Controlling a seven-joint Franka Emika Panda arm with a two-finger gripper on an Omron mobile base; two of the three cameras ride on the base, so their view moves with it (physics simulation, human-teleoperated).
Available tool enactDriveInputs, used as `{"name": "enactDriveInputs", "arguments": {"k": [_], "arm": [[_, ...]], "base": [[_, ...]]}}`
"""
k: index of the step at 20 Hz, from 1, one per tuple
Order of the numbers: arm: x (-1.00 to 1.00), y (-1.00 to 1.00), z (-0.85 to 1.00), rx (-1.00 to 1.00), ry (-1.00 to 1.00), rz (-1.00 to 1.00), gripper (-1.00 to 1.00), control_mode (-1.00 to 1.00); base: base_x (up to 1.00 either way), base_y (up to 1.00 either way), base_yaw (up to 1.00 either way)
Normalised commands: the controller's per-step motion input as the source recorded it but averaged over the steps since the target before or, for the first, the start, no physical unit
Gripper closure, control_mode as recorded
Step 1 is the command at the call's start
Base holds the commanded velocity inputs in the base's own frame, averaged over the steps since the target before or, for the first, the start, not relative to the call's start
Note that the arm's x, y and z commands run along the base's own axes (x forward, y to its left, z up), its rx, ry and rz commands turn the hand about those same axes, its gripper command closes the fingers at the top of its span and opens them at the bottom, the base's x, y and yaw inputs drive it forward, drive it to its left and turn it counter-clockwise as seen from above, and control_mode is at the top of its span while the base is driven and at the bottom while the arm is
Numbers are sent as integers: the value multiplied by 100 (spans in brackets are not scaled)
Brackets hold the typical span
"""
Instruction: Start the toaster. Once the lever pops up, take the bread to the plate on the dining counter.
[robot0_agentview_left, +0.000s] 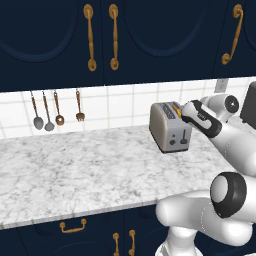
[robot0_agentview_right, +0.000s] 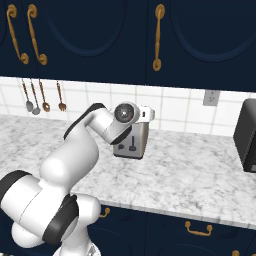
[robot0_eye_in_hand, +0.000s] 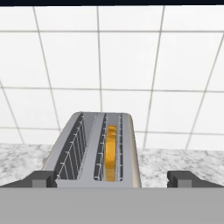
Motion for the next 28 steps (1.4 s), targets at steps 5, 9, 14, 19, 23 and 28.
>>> {"name": "enactDriveInputs", "arguments": {"k": [5,9,14,19,23,28], "arm": [[0,0,0,0,0,0,-100,-100],[0,0,0,0,0,0,-100,-100],[0,0,0,0,0,0,-100,-100],[0,0,0,0,0,0,-100,-100],[0,0,0,0,0,0,-100,-100],[0,0,0,0,0,0,-100,-100]], "base": [[0,0,0],[0,0,0],[0,0,0],[0,0,0],[0,0,0],[0,0,0]]}}
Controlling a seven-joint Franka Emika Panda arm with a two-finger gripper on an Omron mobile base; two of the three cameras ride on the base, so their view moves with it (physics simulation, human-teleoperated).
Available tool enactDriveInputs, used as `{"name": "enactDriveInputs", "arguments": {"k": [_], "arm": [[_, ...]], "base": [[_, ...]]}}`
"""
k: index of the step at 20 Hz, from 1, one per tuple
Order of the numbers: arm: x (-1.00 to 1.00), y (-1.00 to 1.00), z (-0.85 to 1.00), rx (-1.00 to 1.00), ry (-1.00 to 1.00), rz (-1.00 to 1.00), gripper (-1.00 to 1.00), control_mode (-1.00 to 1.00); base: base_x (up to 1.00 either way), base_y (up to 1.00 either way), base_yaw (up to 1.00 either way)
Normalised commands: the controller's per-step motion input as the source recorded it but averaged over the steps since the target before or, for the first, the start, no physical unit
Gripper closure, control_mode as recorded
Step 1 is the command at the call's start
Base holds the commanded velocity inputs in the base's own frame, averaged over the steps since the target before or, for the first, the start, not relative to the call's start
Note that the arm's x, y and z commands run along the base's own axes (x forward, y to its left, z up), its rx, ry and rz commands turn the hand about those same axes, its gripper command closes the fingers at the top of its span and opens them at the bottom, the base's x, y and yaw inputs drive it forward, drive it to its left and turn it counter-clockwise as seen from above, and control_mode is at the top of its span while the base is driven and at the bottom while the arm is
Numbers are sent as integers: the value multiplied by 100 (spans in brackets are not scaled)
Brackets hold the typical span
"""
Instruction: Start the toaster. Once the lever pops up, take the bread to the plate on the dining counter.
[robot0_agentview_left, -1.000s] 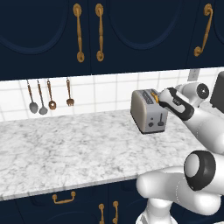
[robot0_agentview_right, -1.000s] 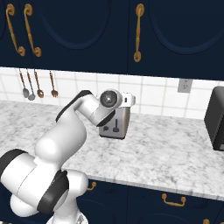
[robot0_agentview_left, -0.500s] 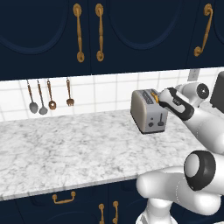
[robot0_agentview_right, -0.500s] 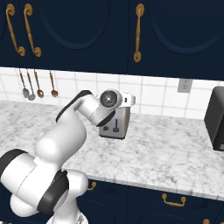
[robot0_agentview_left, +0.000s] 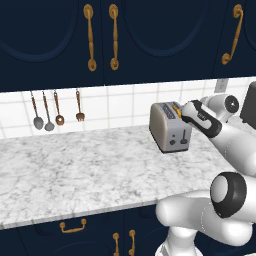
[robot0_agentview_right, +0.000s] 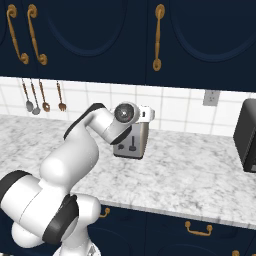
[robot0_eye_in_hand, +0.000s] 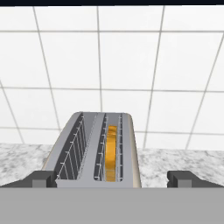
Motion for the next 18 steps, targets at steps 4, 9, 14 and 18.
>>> {"name": "enactDriveInputs", "arguments": {"k": [4,9,14,18], "arm": [[0,0,0,0,0,0,-100,-100],[0,0,0,0,0,0,-100,-100],[0,0,0,0,0,0,-100,-100],[0,0,0,0,0,0,-100,-100]], "base": [[0,0,0],[0,0,0],[0,0,0],[0,0,0]]}}
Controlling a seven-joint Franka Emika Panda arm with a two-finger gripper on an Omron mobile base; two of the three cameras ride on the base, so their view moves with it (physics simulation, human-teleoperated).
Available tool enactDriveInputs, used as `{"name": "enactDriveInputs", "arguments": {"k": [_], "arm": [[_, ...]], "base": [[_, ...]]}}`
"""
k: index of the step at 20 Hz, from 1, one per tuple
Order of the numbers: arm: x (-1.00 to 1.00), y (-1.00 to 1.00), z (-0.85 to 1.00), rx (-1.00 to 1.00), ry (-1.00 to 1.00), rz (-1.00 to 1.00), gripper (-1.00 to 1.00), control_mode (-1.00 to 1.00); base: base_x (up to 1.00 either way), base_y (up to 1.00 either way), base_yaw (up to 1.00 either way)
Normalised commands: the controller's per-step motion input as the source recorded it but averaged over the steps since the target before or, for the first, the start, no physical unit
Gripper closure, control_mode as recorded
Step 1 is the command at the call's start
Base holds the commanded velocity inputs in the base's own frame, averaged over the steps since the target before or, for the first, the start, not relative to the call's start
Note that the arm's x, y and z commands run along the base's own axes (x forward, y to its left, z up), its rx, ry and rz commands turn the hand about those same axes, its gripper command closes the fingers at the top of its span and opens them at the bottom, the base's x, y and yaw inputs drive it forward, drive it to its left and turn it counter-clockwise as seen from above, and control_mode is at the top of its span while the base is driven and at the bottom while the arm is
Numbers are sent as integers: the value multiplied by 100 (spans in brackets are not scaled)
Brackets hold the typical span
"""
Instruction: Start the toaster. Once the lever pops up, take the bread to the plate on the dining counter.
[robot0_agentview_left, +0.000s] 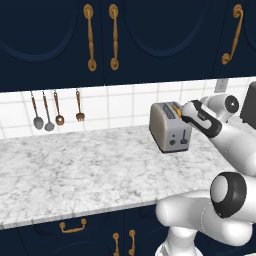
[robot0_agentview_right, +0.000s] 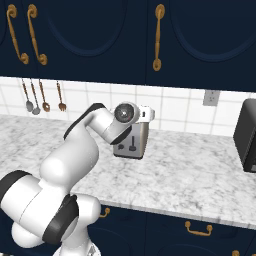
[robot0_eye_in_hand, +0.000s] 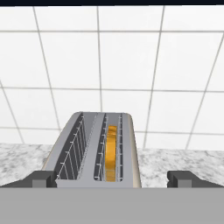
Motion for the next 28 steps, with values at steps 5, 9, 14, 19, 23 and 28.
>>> {"name": "enactDriveInputs", "arguments": {"k": [5,9,14,19,23,28], "arm": [[0,0,0,0,0,0,-100,-100],[0,0,0,0,0,0,-100,-100],[0,0,0,0,0,0,-100,-100],[0,0,0,0,0,0,-100,-100],[0,0,0,0,0,0,-100,-100],[0,0,0,0,0,0,-100,-100]], "base": [[0,0,0],[0,0,0],[0,0,0],[0,0,0],[0,0,0],[0,0,0]]}}
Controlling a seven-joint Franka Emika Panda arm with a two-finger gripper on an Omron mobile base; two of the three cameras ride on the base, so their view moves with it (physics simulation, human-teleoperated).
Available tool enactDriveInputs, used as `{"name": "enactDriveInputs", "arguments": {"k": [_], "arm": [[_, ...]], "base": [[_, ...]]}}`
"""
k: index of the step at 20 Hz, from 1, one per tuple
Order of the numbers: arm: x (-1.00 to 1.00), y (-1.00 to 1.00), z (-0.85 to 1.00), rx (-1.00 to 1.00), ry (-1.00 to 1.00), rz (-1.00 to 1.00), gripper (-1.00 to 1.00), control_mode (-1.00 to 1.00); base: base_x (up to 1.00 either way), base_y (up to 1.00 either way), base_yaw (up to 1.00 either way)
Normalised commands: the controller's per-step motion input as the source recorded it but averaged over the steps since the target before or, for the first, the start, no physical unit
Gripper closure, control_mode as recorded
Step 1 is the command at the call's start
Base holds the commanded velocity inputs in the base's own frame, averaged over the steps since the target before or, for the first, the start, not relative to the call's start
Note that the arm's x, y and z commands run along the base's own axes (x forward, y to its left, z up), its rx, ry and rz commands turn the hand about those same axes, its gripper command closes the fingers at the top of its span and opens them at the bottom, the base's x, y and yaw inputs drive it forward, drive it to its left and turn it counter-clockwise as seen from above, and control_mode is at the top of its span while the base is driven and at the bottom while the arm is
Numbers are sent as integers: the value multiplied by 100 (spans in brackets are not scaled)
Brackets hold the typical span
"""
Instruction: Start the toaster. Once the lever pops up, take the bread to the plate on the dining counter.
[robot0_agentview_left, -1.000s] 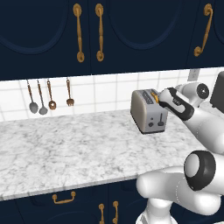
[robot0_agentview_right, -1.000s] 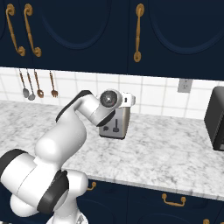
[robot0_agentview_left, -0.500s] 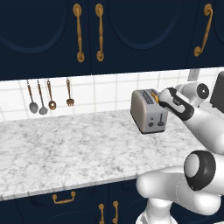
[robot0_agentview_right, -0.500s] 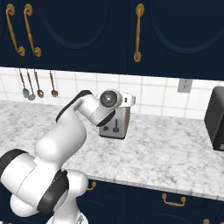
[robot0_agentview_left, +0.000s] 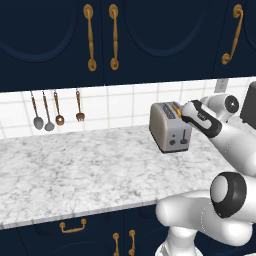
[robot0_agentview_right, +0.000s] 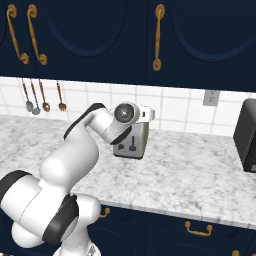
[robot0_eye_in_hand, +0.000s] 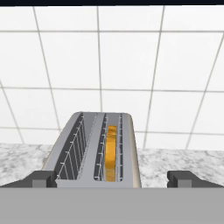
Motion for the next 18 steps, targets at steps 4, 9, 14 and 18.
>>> {"name": "enactDriveInputs", "arguments": {"k": [4,9,14,18], "arm": [[0,0,0,0,0,0,-100,-100],[0,0,0,0,0,0,-100,-100],[0,0,0,0,0,0,-100,-100],[0,0,0,0,0,0,-100,-100]], "base": [[0,0,0],[0,0,0],[0,0,0],[0,0,0]]}}
